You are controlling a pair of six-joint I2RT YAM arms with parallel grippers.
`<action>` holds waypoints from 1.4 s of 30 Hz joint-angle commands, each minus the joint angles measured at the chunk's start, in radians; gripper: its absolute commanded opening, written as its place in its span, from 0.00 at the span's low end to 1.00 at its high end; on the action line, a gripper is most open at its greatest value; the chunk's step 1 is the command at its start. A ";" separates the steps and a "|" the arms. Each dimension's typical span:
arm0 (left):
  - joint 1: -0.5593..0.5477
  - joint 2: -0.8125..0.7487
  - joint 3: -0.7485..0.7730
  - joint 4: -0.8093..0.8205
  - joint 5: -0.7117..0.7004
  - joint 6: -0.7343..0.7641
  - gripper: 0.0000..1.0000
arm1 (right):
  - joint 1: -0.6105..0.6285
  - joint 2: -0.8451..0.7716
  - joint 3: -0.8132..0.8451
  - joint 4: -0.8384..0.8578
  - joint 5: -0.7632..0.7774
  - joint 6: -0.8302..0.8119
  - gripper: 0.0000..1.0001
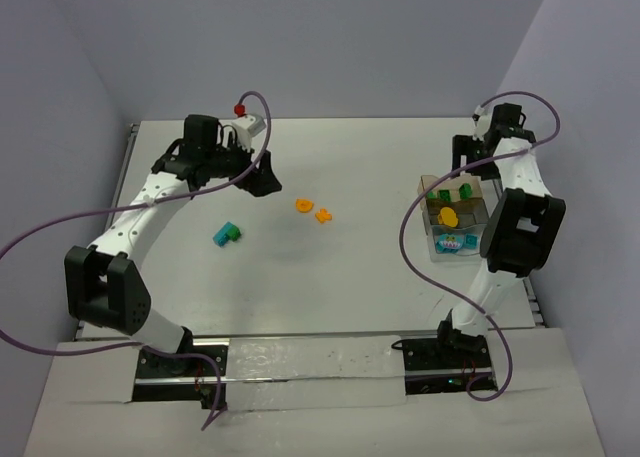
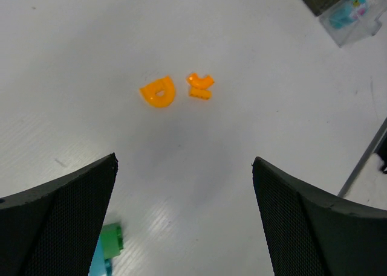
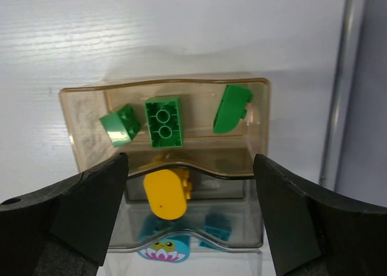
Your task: Sort the legos into containers by color
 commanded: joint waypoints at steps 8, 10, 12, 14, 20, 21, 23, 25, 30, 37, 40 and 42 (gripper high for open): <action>0.225 -0.061 -0.008 -0.426 -0.001 0.671 0.99 | 0.094 -0.186 0.067 -0.090 -0.136 0.032 0.93; 0.249 -0.066 -0.035 -0.418 -0.060 0.696 0.97 | 0.113 -0.214 0.065 -0.101 -0.137 0.033 0.93; 0.250 -0.056 -0.062 -0.371 -0.189 0.637 0.91 | 0.154 -0.236 0.047 -0.104 -0.129 0.035 0.93; 0.256 -0.033 -0.078 -0.366 -0.243 0.590 0.82 | 0.180 -0.271 0.032 -0.100 -0.125 0.040 0.94; 0.262 -0.081 -0.239 -0.270 -0.367 0.495 0.77 | 0.248 -0.311 0.020 -0.106 -0.138 0.074 0.94; 0.262 -0.074 -0.252 -0.258 -0.380 0.483 0.77 | 0.256 -0.315 0.023 -0.105 -0.143 0.080 0.94; 0.262 -0.051 -0.257 -0.250 -0.388 0.454 0.74 | 0.272 -0.317 0.028 -0.105 -0.151 0.094 0.94; 0.262 -0.036 -0.257 -0.248 -0.373 0.451 0.73 | 0.280 -0.320 0.029 -0.101 -0.172 0.105 0.95; 0.259 -0.001 -0.260 -0.206 -0.341 0.415 0.70 | 0.288 -0.342 -0.021 -0.066 -0.202 0.157 1.00; 0.242 0.064 -0.273 -0.146 -0.316 0.389 0.63 | 0.331 -0.347 -0.063 -0.042 -0.212 0.171 1.00; 0.232 0.090 -0.268 -0.147 -0.300 0.387 0.63 | 0.330 -0.338 -0.056 -0.047 -0.212 0.165 1.00; 0.224 0.097 -0.266 -0.155 -0.291 0.393 0.63 | 0.331 -0.330 -0.052 -0.049 -0.214 0.164 1.00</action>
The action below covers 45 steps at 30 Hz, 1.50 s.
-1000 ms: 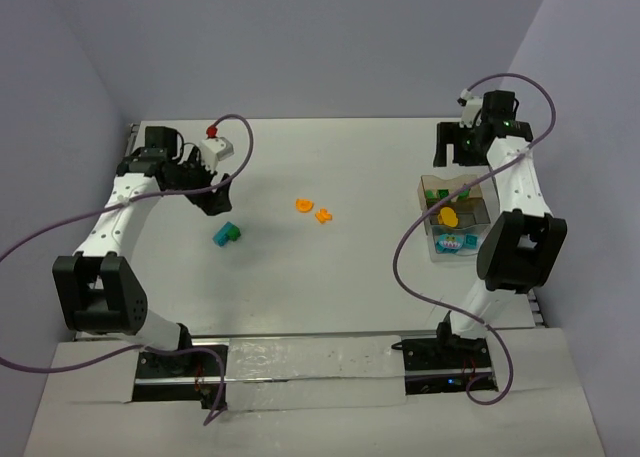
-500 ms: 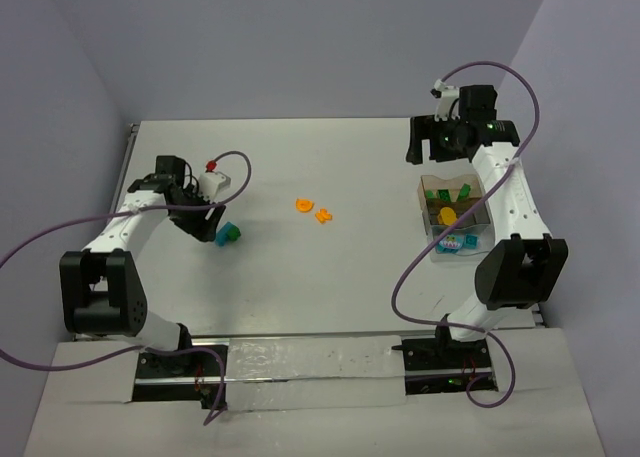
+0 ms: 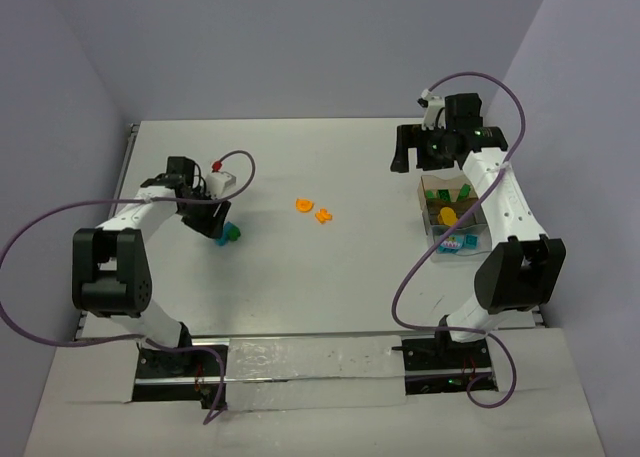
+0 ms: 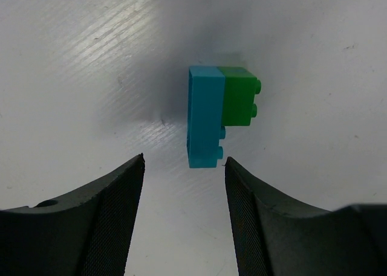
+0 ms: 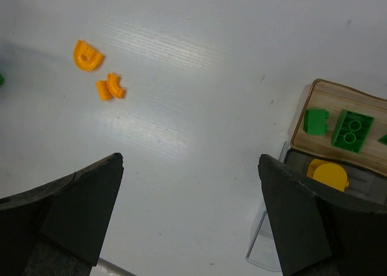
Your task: Sort the legos into containers by color
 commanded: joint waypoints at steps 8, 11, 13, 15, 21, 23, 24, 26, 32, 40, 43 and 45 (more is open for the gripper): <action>-0.027 0.042 -0.020 0.035 0.074 0.002 0.63 | -0.001 -0.010 0.006 0.028 -0.008 0.006 1.00; -0.027 0.044 -0.043 0.060 0.072 0.004 0.60 | -0.002 -0.005 0.006 0.030 -0.009 0.008 1.00; -0.027 0.044 -0.059 0.073 0.075 0.004 0.59 | -0.002 -0.002 0.008 0.028 -0.011 0.009 1.00; -0.027 0.043 -0.069 0.091 0.082 0.002 0.56 | 0.000 0.000 0.008 0.030 -0.013 0.009 1.00; -0.027 0.038 -0.075 0.133 0.106 -0.024 0.38 | -0.002 -0.007 -0.001 0.044 -0.033 0.037 1.00; -0.027 0.035 -0.069 0.146 0.112 -0.039 0.34 | 0.000 -0.017 -0.016 0.071 -0.065 0.072 1.00; -0.027 0.032 -0.066 0.153 0.114 -0.045 0.32 | 0.000 -0.021 -0.025 0.085 -0.080 0.095 1.00; -0.027 0.030 -0.052 0.165 0.124 -0.066 0.27 | -0.001 -0.031 -0.027 0.113 -0.122 0.126 1.00; -0.069 -0.026 0.045 0.186 0.140 -0.167 0.04 | 0.017 -0.044 -0.009 0.206 -0.230 0.253 1.00; -0.223 -0.137 0.145 0.257 0.147 -0.400 0.00 | 0.121 -0.040 -0.035 0.355 -0.352 0.456 1.00; -0.257 -0.146 0.187 0.281 0.130 -0.541 0.00 | 0.169 0.009 0.011 0.386 -0.395 0.503 1.00; -0.274 -0.150 0.203 0.300 0.111 -0.621 0.00 | 0.204 0.049 0.069 0.402 -0.426 0.533 0.99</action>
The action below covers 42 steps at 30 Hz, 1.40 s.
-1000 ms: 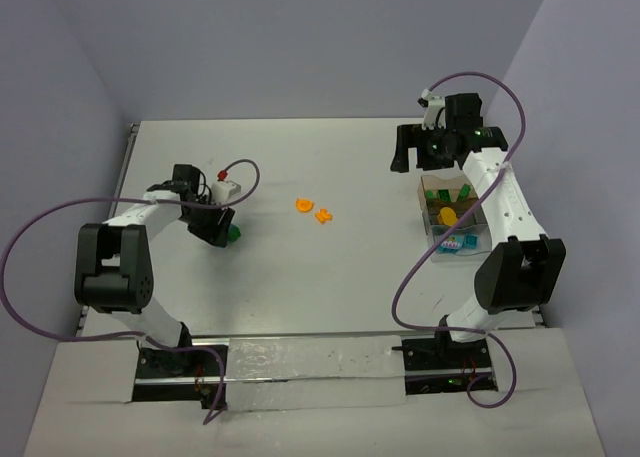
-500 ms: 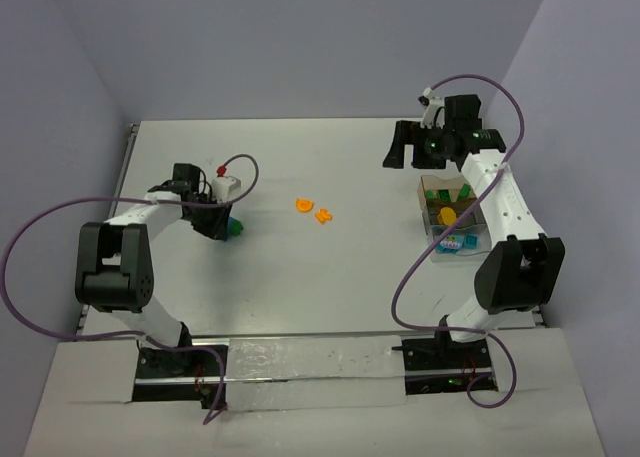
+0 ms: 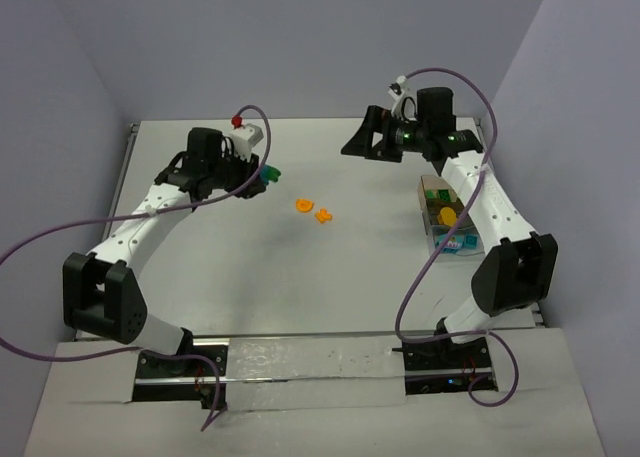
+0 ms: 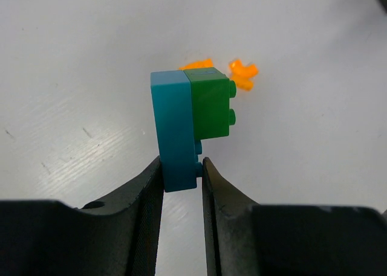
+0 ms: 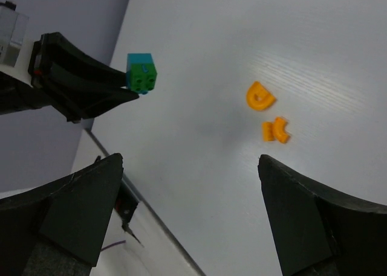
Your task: Sort the legos into containers by color
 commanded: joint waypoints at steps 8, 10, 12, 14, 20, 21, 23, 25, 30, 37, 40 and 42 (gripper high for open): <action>-0.098 -0.036 0.111 0.079 -0.092 -0.265 0.00 | 0.169 0.155 0.200 0.132 -0.106 0.160 0.97; -0.114 -0.024 0.127 0.066 -0.105 -0.254 0.00 | 0.185 0.173 0.223 0.119 -0.084 0.157 0.96; -0.133 -0.019 0.145 0.059 -0.126 -0.246 0.00 | 0.202 0.197 0.233 0.108 -0.065 0.154 0.93; -0.141 -0.016 0.150 0.054 -0.128 -0.240 0.00 | 0.207 0.209 0.233 0.105 -0.060 0.161 0.91; -0.159 -0.013 0.152 0.057 -0.117 -0.242 0.00 | 0.212 0.239 0.213 0.131 -0.091 0.194 0.85; -0.162 -0.013 0.152 0.057 -0.112 -0.242 0.00 | 0.212 0.244 0.216 0.135 -0.099 0.198 0.85; -0.167 -0.008 0.154 0.057 -0.110 -0.240 0.00 | 0.212 0.257 0.221 0.144 -0.117 0.202 0.83; -0.170 -0.005 0.158 0.058 -0.093 -0.240 0.00 | 0.218 0.270 0.228 0.145 -0.129 0.200 0.82; -0.176 0.003 0.163 0.060 -0.072 -0.236 0.00 | 0.227 0.285 0.221 0.149 -0.143 0.197 0.77; -0.186 0.005 0.162 0.057 -0.066 -0.229 0.00 | 0.237 0.302 0.237 0.138 -0.146 0.184 0.64; -0.188 0.007 0.158 0.061 -0.063 -0.228 0.00 | 0.245 0.315 0.245 0.138 -0.148 0.183 0.59; -0.189 0.007 0.158 0.063 -0.062 -0.228 0.00 | 0.253 0.321 0.248 0.134 -0.147 0.177 0.57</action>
